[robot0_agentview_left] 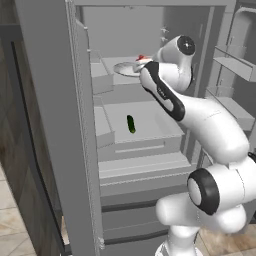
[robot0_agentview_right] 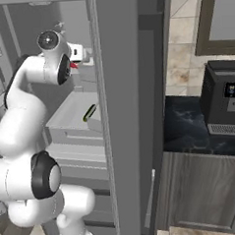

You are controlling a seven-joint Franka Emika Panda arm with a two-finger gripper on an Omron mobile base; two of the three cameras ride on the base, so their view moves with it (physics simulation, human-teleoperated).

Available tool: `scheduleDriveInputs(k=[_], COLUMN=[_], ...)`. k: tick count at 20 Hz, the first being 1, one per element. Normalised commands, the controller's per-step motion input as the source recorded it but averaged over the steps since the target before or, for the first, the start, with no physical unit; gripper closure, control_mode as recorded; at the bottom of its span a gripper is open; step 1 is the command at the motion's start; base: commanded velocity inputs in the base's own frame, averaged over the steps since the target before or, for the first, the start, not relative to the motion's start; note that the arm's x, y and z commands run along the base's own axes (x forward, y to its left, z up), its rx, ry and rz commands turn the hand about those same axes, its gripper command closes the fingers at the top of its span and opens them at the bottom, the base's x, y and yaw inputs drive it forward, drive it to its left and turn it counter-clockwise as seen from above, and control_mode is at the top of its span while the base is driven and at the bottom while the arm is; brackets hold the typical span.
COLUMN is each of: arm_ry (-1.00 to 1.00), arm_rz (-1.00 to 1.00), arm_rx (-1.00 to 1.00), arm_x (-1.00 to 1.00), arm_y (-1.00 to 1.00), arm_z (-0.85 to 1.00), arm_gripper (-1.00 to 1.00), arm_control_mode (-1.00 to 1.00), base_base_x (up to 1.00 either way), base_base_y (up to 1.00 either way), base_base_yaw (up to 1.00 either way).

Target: Transport the fish from the fridge to the microwave and turn on the microwave.

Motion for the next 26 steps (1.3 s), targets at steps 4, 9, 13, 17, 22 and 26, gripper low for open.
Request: scheduleDriveInputs(k=[4, 9, 13, 17, 22, 26], arm_ry=[0.0, 0.0, 0.0, 0.0, 0.0, 0.0], arm_rz=[0.0, -0.02, -0.05, -0.07, -0.07, -0.05], arm_rx=[0.0, 0.0, 0.0, 0.0, 0.0, 0.0], arm_x=[-0.69, -0.76, -0.72, -0.76, -0.7, -0.66], arm_y=[0.0, 0.0, 0.0, 0.0, 0.0, -0.01], arm_z=[0.04, 0.02, 0.03, 0.06, 0.14, 0.21], arm_gripper=[1.0, 1.0, 1.0, 1.0, 1.0, 1.0], arm_control_mode=[-1.0, -1.0, -1.0, -1.0, -1.0, -1.0], base_base_x=[0.0, 0.0, 0.0, 0.0, 0.0, 0.0], base_base_y=[0.0, 0.0, 0.0, 0.0, 0.0, 0.0], base_base_yaw=[0.0, 0.0, 0.0, 0.0, 0.0, 0.0])
